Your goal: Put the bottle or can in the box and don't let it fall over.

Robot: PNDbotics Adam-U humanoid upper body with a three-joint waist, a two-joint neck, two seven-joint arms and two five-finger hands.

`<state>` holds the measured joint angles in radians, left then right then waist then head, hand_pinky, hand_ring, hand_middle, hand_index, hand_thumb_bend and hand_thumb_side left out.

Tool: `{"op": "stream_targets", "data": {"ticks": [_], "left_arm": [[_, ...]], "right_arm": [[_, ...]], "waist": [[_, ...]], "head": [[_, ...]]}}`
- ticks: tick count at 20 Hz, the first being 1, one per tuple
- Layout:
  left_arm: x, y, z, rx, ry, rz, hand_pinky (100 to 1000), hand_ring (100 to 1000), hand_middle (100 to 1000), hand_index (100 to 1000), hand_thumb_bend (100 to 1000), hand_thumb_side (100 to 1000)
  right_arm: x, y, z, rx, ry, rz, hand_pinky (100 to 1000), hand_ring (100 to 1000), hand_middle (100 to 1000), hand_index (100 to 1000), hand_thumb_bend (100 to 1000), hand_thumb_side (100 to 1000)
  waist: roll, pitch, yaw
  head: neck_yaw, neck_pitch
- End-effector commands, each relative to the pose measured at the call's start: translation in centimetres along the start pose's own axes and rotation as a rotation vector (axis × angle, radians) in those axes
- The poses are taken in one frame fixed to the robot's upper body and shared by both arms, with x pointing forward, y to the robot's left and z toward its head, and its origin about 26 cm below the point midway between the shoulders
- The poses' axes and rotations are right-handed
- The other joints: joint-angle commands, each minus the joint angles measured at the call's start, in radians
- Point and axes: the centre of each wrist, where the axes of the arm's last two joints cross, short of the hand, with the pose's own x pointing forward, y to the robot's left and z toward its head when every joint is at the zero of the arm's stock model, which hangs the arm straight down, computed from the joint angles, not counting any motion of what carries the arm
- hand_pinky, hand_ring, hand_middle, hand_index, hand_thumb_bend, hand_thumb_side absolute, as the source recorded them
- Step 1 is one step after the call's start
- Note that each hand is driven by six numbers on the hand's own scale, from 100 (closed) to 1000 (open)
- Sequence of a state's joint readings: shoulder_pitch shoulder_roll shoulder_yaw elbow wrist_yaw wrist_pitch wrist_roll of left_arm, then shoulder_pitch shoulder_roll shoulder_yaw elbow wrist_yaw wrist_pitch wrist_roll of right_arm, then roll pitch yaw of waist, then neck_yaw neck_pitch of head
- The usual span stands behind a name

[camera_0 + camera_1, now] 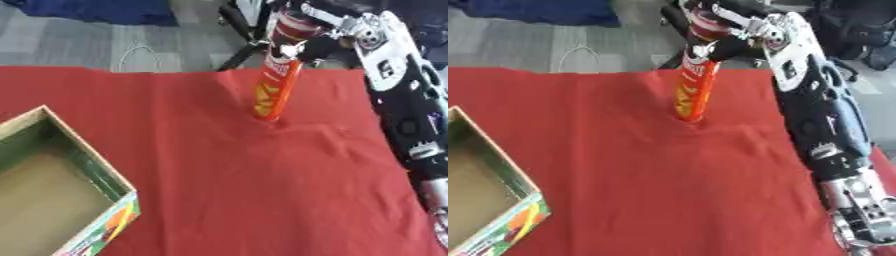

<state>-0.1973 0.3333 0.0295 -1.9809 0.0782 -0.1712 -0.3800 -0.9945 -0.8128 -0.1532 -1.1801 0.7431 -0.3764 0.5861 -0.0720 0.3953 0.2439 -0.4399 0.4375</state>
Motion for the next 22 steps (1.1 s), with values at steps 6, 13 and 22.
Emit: {"op": "stream_targets", "data": {"ticks": [6,13,22], "left_arm": [[0.7,0.5,-0.3,0.007,-0.018,-0.025,419,876,655,667,100,710],[0.7,0.5,-0.3,0.008,-0.017,-0.029,417,872,652,666,100,709],[0.7,0.6,-0.2,0.006,-0.008,-0.032,419,869,646,662,100,711]], "right_arm": [[0.1,5.1,-1.4,0.137,-0.008,-0.06,506,386,554,875,100,100],[0.2,5.8,-1.6,0.101,-0.044,-0.073,372,306,392,645,100,100],[0.2,5.4,-1.4,0.016,-0.081,-0.071,326,103,184,369,100,100]], "waist": [[0.005,0.005,0.01],[0.003,0.009,0.012],[0.003,0.006,0.008]], "head": [[-0.006,-0.012],[-0.006,-0.009],[-0.006,-0.007]]}}
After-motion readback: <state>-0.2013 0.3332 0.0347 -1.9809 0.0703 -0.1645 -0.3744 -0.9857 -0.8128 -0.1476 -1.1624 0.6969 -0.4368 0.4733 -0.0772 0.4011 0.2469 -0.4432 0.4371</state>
